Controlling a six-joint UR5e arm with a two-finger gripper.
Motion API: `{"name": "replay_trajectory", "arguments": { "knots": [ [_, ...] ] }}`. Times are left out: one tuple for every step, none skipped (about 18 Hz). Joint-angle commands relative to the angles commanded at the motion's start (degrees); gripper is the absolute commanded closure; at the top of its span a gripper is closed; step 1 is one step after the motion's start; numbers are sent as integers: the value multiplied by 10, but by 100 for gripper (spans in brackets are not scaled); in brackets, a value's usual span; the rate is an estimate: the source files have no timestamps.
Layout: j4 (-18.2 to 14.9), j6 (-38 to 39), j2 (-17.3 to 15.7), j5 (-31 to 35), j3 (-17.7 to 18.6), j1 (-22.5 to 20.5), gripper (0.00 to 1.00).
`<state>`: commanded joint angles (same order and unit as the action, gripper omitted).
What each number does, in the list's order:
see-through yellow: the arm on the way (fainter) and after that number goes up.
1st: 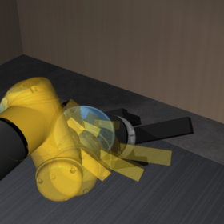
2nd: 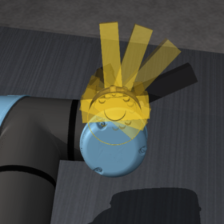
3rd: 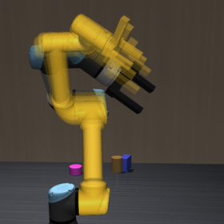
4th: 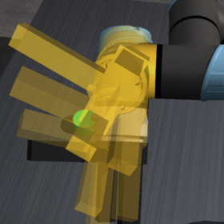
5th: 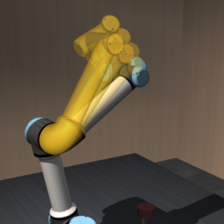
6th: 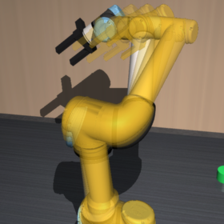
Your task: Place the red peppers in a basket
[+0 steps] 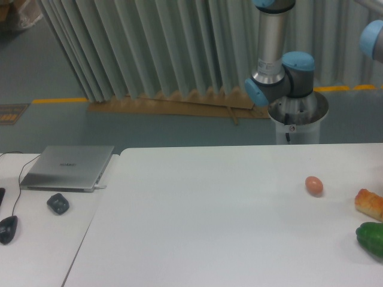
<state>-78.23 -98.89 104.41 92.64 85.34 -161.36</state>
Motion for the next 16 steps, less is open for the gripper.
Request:
{"name": "replay_trajectory", "arguments": {
  "knots": [
    [12, 11, 6, 0, -3, -4, 51],
    [25, 16, 9, 0, -2, -5, 51],
    [37, 16, 12, 0, -1, -9, 51],
    [45, 16, 13, -1, -2, -18, 51],
    [47, 13, 13, -6, -2, -28, 51],
    [51, 15, 15, -11, -1, -36, 51],
    [61, 15, 18, -14, -1, -41, 51],
    [66, 16, 23, -14, 2, -42, 51],
    [76, 16, 33, -13, 4, -44, 51],
    [96, 17, 46, -12, 6, -46, 51],
    [98, 17, 52, -12, 7, -46, 51],
    [99, 17, 57, -12, 8, -46, 51],
    [99, 17, 63, -12, 7, -46, 51],
    [99, 17, 65, -12, 7, -46, 51],
    [100, 17, 65, -13, 6, -47, 51],
    [102, 17, 66, -13, 5, -47, 48]
  ]
}}
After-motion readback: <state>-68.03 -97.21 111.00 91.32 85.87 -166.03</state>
